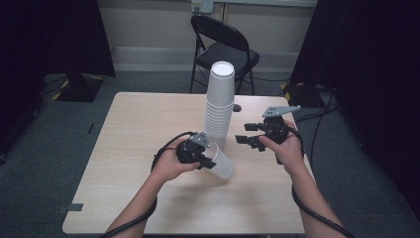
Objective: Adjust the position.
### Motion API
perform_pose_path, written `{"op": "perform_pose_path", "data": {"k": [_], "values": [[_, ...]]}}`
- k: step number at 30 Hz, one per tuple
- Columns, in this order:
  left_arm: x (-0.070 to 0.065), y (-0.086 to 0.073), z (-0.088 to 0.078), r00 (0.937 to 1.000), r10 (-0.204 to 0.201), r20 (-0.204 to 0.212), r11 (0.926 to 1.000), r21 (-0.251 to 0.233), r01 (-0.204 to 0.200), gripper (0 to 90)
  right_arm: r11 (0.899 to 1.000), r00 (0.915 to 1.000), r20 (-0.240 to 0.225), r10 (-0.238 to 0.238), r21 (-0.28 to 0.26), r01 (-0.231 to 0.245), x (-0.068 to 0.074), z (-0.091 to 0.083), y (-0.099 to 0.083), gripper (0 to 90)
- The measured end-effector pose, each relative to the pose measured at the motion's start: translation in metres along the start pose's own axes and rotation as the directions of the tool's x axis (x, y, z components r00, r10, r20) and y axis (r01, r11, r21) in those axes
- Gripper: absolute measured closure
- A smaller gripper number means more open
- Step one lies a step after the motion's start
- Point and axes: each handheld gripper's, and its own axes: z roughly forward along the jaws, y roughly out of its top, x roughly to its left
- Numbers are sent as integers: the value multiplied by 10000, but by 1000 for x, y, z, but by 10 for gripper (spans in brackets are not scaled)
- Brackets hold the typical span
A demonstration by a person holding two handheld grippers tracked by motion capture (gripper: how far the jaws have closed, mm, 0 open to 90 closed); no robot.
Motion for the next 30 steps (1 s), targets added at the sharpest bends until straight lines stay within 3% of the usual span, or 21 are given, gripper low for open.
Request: {"op": "perform_pose_path", "data": {"k": [3,19,30], "values": [[-1,2,4,9999,-77,65,9999,-97,78,859,10000,10000,-34,19,-34,-19,-1,0,-1,305],[-7,17,13,9994,356,-3,9992,-198,-356,821,10000,10000,91,32,28,-32,-5,-7,-1,300],[-11,25,23,9976,627,279,9977,-283,-619,818,10000,9999,113,50,10,-50,-6,-10,-3,300]]}}
